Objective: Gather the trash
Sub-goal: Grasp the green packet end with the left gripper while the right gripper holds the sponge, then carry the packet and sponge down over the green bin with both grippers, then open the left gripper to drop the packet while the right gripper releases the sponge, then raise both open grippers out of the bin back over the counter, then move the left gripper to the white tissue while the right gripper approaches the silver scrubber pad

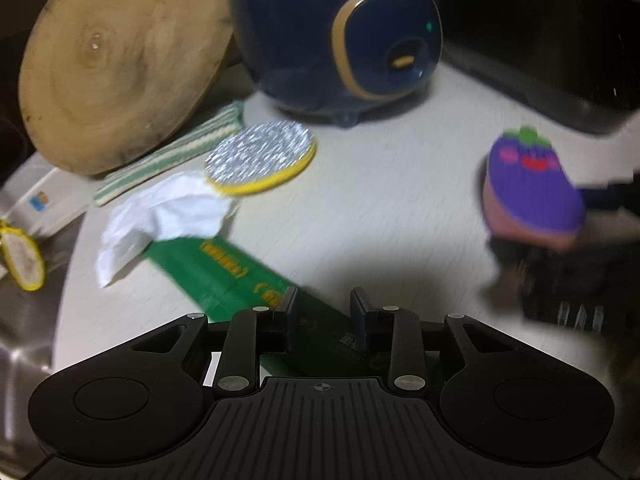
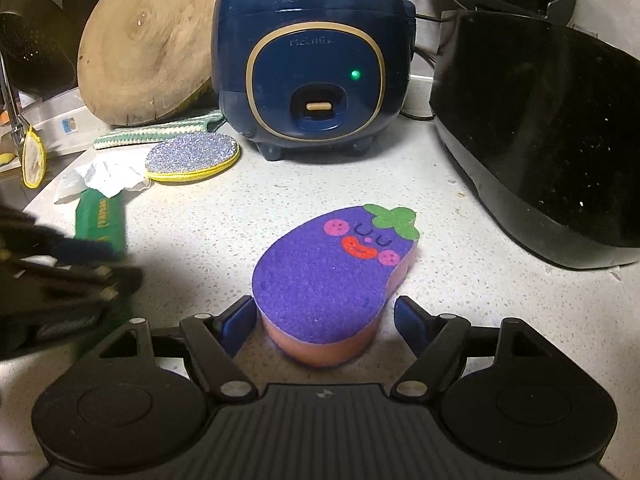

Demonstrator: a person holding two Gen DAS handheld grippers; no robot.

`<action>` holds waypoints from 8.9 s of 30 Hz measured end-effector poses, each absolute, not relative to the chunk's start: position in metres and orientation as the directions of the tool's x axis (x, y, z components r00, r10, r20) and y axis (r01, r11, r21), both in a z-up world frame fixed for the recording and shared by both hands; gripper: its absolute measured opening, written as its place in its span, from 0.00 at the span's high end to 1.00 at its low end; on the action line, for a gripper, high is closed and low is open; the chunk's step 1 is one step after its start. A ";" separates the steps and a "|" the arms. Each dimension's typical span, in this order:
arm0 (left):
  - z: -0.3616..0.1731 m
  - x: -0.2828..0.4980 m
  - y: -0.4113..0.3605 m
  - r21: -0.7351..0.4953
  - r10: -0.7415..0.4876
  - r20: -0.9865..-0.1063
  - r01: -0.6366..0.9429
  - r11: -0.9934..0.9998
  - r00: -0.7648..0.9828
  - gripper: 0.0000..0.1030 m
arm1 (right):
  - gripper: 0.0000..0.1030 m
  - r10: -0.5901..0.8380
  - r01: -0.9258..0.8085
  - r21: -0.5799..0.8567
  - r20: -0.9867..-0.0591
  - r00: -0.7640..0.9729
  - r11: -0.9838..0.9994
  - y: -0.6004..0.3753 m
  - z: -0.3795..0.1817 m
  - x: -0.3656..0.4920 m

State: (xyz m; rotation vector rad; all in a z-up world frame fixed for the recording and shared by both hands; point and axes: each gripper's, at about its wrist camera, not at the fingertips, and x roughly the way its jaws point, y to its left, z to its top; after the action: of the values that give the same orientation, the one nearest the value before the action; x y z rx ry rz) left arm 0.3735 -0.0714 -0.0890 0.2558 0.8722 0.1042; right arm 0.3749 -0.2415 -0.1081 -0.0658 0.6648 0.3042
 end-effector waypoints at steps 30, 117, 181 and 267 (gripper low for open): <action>-0.081 0.345 0.019 0.025 0.304 -0.761 -0.442 0.896 0.573 0.44 | 0.17 0.276 -0.316 0.047 -0.616 0.738 0.948 -0.239 -0.109 0.375; -0.345 0.025 0.086 -0.422 -0.415 -0.906 -0.259 0.869 0.081 0.83 | 0.32 0.275 -0.562 0.023 -0.888 0.369 0.827 -0.148 -0.243 0.072; -0.071 0.123 0.101 -0.480 -0.437 -0.635 0.117 0.869 0.637 0.74 | 0.32 0.609 -0.722 -0.093 -0.469 0.639 0.686 -0.148 -0.042 0.138; -0.041 0.379 0.056 -0.113 0.142 -0.718 -0.316 0.942 0.681 0.74 | 0.97 0.515 -0.732 -0.015 -0.701 0.494 0.681 -0.097 -0.072 0.436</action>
State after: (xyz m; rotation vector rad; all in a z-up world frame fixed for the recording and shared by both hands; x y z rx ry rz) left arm 0.3793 0.0556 -0.0408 -0.2365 0.7819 0.2599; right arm 0.4356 -0.0973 -0.0724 -0.3320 0.7256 0.7725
